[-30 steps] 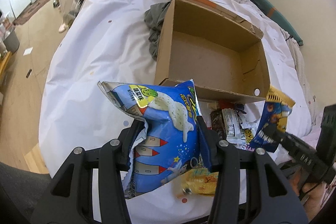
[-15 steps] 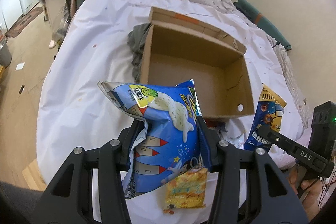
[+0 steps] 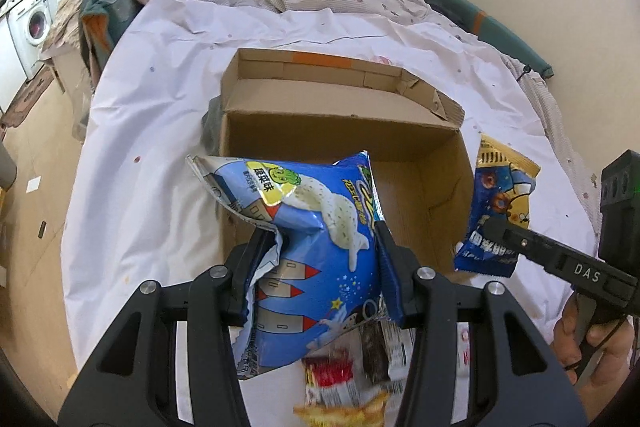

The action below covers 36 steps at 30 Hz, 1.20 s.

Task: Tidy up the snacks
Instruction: 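Lift both held bags and carry them over the open box, then lower both bags into the box and open both tools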

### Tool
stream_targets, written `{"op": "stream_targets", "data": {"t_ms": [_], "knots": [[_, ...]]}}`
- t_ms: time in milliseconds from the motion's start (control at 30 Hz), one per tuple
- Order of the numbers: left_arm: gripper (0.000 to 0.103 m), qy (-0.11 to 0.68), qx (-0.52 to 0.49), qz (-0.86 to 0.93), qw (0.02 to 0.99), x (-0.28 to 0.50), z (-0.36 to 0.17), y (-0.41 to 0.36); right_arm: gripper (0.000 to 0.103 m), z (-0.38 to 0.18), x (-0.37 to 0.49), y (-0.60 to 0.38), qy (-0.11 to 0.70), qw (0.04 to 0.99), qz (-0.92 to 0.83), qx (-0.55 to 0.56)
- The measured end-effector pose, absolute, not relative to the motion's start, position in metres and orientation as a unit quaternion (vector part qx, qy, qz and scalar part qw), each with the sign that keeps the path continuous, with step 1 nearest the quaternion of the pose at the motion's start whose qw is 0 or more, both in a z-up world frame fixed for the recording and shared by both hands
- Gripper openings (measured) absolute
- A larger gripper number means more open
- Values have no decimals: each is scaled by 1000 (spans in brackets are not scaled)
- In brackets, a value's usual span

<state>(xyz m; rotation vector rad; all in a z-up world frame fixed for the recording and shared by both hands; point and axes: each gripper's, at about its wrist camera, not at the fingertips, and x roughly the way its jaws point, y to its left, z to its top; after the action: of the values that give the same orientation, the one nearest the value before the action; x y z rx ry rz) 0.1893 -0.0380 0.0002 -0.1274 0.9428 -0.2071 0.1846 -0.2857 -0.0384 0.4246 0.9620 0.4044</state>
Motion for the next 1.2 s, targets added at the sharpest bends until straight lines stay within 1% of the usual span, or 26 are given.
{"op": "stream_targets", "data": {"t_ms": [167,467,1200], "knots": [[45,440,-52,-113,890,201,-15,-48,26,-53,199,-280,473,837,186,201],[46,468,-47,-104,876,211,-38,-50,26,-71,207,-265,501,826,183,184],[48,465,-37,-91,880,210,-40,-52,28,-86,221,-256,528,810,170,191]]}}
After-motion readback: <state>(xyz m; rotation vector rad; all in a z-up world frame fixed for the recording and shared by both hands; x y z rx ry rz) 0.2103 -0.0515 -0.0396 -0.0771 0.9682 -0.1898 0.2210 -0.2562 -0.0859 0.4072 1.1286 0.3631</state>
